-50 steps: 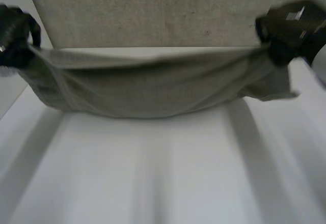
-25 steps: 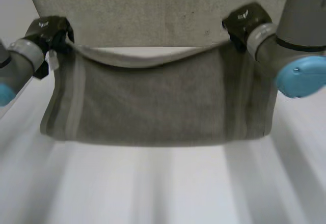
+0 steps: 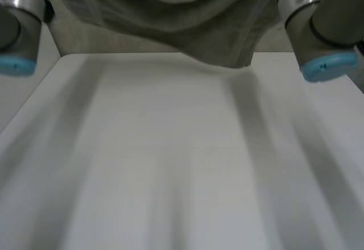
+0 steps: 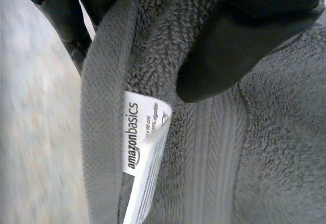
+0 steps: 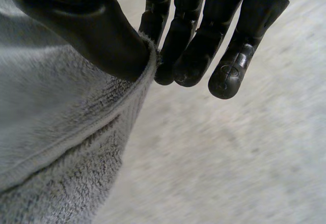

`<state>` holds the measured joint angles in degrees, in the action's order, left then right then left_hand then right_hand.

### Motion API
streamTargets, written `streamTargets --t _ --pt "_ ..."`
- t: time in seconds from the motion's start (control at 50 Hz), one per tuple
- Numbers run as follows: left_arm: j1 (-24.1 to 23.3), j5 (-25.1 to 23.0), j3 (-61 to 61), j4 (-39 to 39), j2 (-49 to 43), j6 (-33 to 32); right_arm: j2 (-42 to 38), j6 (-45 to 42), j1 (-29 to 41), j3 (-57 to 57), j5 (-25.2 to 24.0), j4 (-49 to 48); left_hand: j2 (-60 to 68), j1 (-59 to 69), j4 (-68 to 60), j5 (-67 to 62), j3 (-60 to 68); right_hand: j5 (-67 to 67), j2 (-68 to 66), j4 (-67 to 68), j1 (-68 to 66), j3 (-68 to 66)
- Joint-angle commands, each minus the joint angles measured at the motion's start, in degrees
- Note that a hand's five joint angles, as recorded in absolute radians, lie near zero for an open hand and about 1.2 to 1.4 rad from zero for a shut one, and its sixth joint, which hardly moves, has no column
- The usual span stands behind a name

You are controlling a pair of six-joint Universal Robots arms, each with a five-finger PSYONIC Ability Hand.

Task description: Fold the towel.

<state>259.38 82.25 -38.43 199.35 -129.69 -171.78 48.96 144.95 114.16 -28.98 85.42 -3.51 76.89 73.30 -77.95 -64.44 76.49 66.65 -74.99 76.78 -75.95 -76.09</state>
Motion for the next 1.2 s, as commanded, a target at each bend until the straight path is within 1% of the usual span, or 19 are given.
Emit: streamTargets --t 0.02,0.04,0.08,0.16,0.2,0.3,0.42,0.56,0.6,0.62,0.64,0.68,0.84,1.02,1.06,1.08,1.1,1.12,1.2 --pt "2.4 -1.9 -18.9 0.5 0.2 -0.5 2.7 4.1 -2.1 -18.4 -8.6 -0.8 3.1 6.7 -2.1 -5.6 3.5 3.3 -5.0 3.2 -4.1 -3.9" --pt "2.4 -1.9 -19.0 0.5 0.2 -0.5 2.9 3.6 -2.1 -22.8 -10.9 -1.4 3.1 6.7 -2.1 -5.6 3.5 3.3 -5.0 3.2 -4.1 -3.9" --pt "3.3 -2.1 -26.0 2.0 0.2 -0.8 2.9 3.2 -2.1 -27.0 -12.4 -2.4 3.1 6.7 -2.1 -5.6 3.5 3.3 -5.0 3.2 -4.1 -3.9" --pt "3.9 -3.4 -32.6 3.4 0.2 -2.6 2.6 1.7 -2.1 -34.7 -12.9 -4.8 3.1 6.7 -2.1 -5.6 3.5 3.3 -5.0 3.2 -4.1 -3.9" --pt "4.3 -4.6 -35.5 3.9 0.3 -4.2 3.0 -1.1 -2.2 -40.9 -11.9 -5.3 3.1 6.7 -2.1 -5.6 3.5 3.3 -5.0 3.2 -4.1 -3.9" --pt "8.1 -10.3 -45.0 4.2 4.8 -11.5 6.9 -1.8 -3.3 -48.2 -8.2 -4.9 3.1 6.7 -2.1 -5.6 3.5 3.3 -5.0 3.2 -4.1 -3.9" --pt "8.8 -12.9 -49.9 4.2 8.6 -14.0 11.5 0.2 -4.4 -56.4 -5.6 -5.5 3.1 6.7 -2.1 -5.6 3.5 3.3 -5.0 3.2 -4.1 -3.9" --pt "8.9 -12.5 -52.9 5.8 10.2 -13.8 11.0 6.2 -4.6 -58.7 -4.8 -5.6 3.1 6.7 -2.1 -5.6 3.5 3.3 -5.0 3.2 -4.1 -3.9" --pt "9.0 -12.4 -52.9 5.9 10.0 -13.8 10.5 7.7 -4.6 -58.8 -4.5 -5.6 3.1 6.7 -2.1 -5.6 3.5 -2.0 0.3 -2.1 1.3 1.4" --pt "9.0 -12.4 -52.9 6.0 9.9 -13.7 9.6 8.7 -4.9 -58.7 -4.0 -5.6 3.1 6.7 -2.1 -5.6 3.5 -11.8 10.1 -11.9 11.1 11.2" --pt "9.0 -12.4 -52.9 6.0 9.9 -13.7 9.6 8.7 -4.9 -58.7 -4.0 -5.6 3.1 6.7 -2.1 -5.6 3.5 -11.9 10.2 -12.0 11.2 11.3" --pt "9.4 -12.3 -52.9 6.2 9.9 -13.6 7.7 9.4 -5.1 -58.1 -3.0 -5.5 3.1 6.7 -2.1 -5.6 3.5 -24.1 22.5 -24.3 23.4 23.6" --pt "10.6 -11.8 -53.3 6.2 10.2 -13.6 6.3 9.7 -5.9 -57.9 -0.8 -6.3 3.1 6.7 -2.1 -5.6 3.5 -26.9 25.2 -27.0 26.2 26.3" --pt "12.7 -11.2 -53.7 6.1 10.3 -13.5 6.4 9.5 -8.1 -58.6 0.1 -6.3 3.1 6.7 -2.1 -5.6 3.5 -25.0 23.4 -25.2 24.3 24.5" --pt "12.7 -11.2 -53.9 6.1 10.4 -13.5 6.4 9.4 -8.3 -58.5 0.3 -6.2 3.1 6.7 -2.1 -5.6 3.5 -15.8 14.2 -16.0 15.1 15.3" --pt "12.8 -11.2 -54.1 6.1 10.6 -13.5 6.4 9.4 -8.3 -58.5 0.3 -6.2 3.1 6.7 -2.1 -5.6 3.5 -15.8 14.1 -15.9 15.1 15.2" --pt "12.8 -11.2 -54.1 6.1 10.6 -13.5 6.5 9.4 -8.4 -58.1 0.0 -5.9 3.1 6.7 -2.1 -5.6 3.5 -1.9 0.3 -2.1 1.2 1.4" --pt "12.8 -11.2 -54.1 6.1 10.7 -13.5 6.9 9.3 -8.9 -57.7 -0.1 -5.5 3.1 6.7 -2.1 -5.6 3.5 3.3 -5.0 3.2 -4.0 -3.9" --pt "12.7 -11.3 -54.6 5.9 11.0 -13.5 8.9 9.2 -10.0 -57.7 -0.2 -5.5 3.1 6.7 -2.1 -5.6 3.5 3.3 -5.0 3.2 -4.1 -3.9"
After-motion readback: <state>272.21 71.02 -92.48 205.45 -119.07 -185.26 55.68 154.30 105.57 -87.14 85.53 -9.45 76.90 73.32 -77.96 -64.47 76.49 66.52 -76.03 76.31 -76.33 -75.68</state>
